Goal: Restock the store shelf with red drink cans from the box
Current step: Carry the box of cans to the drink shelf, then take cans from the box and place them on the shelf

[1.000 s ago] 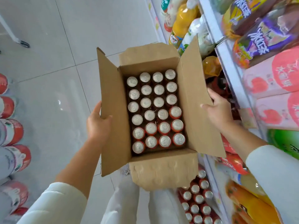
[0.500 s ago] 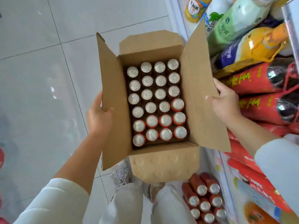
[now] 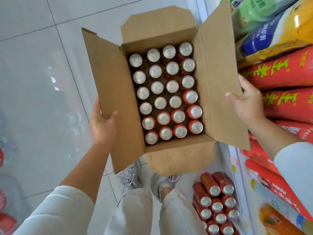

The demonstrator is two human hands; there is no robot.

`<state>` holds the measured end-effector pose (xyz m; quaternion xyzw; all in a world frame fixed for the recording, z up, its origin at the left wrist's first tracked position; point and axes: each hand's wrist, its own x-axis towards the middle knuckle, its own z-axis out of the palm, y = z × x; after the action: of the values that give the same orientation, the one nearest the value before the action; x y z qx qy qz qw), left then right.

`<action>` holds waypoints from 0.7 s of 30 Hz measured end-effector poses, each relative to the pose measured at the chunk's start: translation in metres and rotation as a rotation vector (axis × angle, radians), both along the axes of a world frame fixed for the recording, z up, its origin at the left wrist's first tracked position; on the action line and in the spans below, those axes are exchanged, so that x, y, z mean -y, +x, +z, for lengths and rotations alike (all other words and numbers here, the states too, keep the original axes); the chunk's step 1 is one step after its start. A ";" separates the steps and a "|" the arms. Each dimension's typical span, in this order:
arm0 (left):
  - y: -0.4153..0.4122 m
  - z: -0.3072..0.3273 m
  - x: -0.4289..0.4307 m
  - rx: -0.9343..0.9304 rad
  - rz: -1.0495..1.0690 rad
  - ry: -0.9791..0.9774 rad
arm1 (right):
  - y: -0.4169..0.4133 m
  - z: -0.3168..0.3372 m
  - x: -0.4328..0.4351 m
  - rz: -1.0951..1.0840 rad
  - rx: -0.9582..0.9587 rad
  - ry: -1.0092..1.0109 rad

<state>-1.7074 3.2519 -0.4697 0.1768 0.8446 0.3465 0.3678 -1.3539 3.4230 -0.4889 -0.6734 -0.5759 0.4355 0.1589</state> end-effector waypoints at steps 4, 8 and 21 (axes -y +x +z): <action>-0.011 -0.010 0.005 -0.043 -0.031 -0.063 | 0.006 -0.001 0.000 0.009 0.047 -0.010; -0.024 -0.017 0.010 -0.099 -0.067 -0.176 | 0.008 0.012 0.002 0.018 0.244 0.005; -0.032 -0.034 -0.009 -0.674 -1.211 -0.457 | -0.061 0.018 0.075 0.332 0.292 0.090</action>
<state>-1.7392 3.2609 -0.5036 0.6288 0.7174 -0.1761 0.2428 -1.4150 3.3480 -0.4713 -0.6174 -0.7146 0.3274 0.0300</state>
